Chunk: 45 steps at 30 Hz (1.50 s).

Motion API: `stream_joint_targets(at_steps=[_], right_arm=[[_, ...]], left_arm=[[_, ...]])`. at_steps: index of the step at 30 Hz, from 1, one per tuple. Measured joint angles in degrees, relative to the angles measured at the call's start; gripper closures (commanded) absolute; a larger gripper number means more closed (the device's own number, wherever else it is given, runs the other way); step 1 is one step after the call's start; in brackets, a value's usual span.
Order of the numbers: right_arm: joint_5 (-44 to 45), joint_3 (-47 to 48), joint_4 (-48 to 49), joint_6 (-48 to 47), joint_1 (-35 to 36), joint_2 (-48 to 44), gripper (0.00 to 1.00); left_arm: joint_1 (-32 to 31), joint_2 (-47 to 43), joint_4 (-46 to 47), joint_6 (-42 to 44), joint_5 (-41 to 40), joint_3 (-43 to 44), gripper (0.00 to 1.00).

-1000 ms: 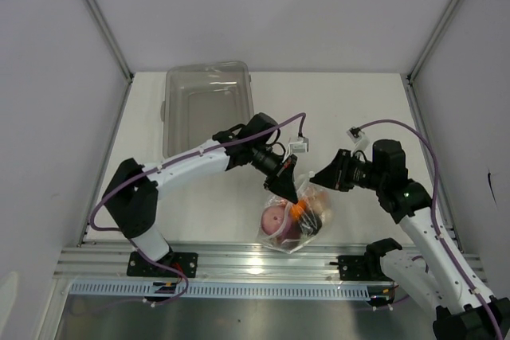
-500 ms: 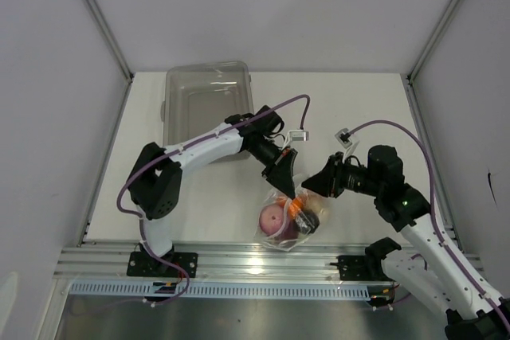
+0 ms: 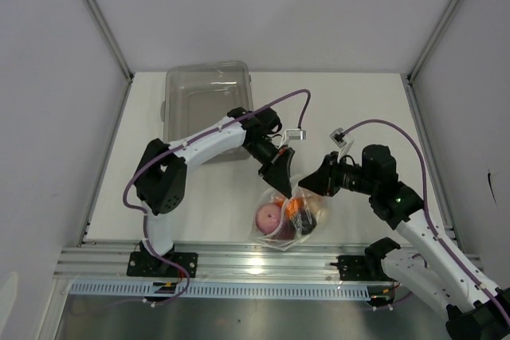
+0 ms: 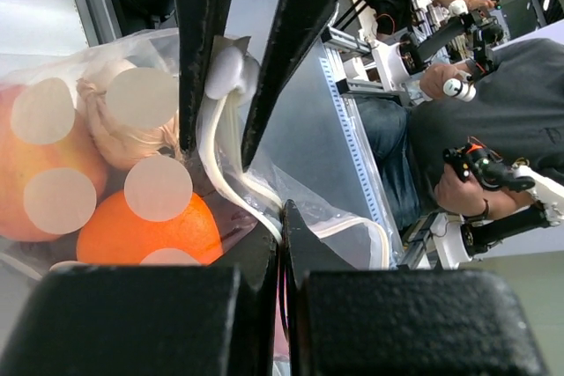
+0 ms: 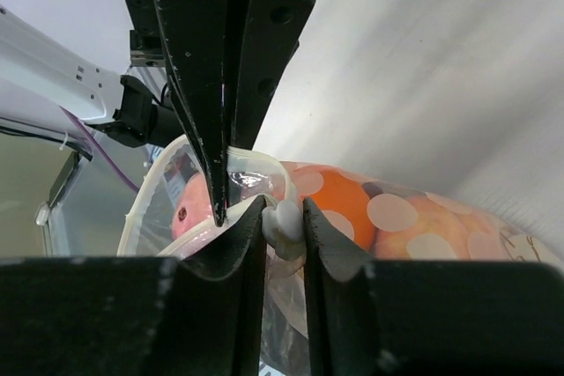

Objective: Place the food in the zip-top bag and seal the zipper
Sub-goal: Zip the zipper food storage bag at the center of the board.

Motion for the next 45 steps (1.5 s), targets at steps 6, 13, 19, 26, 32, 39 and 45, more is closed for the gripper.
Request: stream_joint_targets(at_steps=[6, 13, 19, 26, 32, 39, 45], right_arm=[[0.9, -0.2, 0.7, 0.0, -0.1, 0.3, 1.0], [4.3, -0.2, -0.4, 0.7, -0.3, -0.2, 1.0], [6.1, -0.2, -1.9, 1.5, -0.3, -1.0, 1.0], [13.9, 3.7, -8.4, 8.9, -0.1, 0.2, 1.0], [19.3, 4.5, -12.8, 21.9, -1.0, -2.2, 1.0], [18.4, 1.4, -12.7, 29.6, -2.2, -3.5, 1.0], [16.5, 1.4, -11.8, 27.5, -2.2, -3.9, 1.0]], left_arm=[[-0.3, -5.1, 15.1, -9.8, -4.0, -9.2, 0.61], [-1.8, -22.2, 37.3, -23.9, -24.8, -23.0, 0.14], [-3.9, -31.1, 47.4, -27.3, -40.0, -29.2, 0.01], [-9.5, -40.1, 54.9, -28.6, -60.7, -35.4, 0.01], [-12.4, -44.9, 58.9, -28.5, -71.7, -37.2, 0.01], [-12.9, -44.5, 61.1, -26.8, -72.5, -37.1, 0.01], [-13.3, -37.9, 60.2, -22.3, -64.0, -32.8, 0.0]])
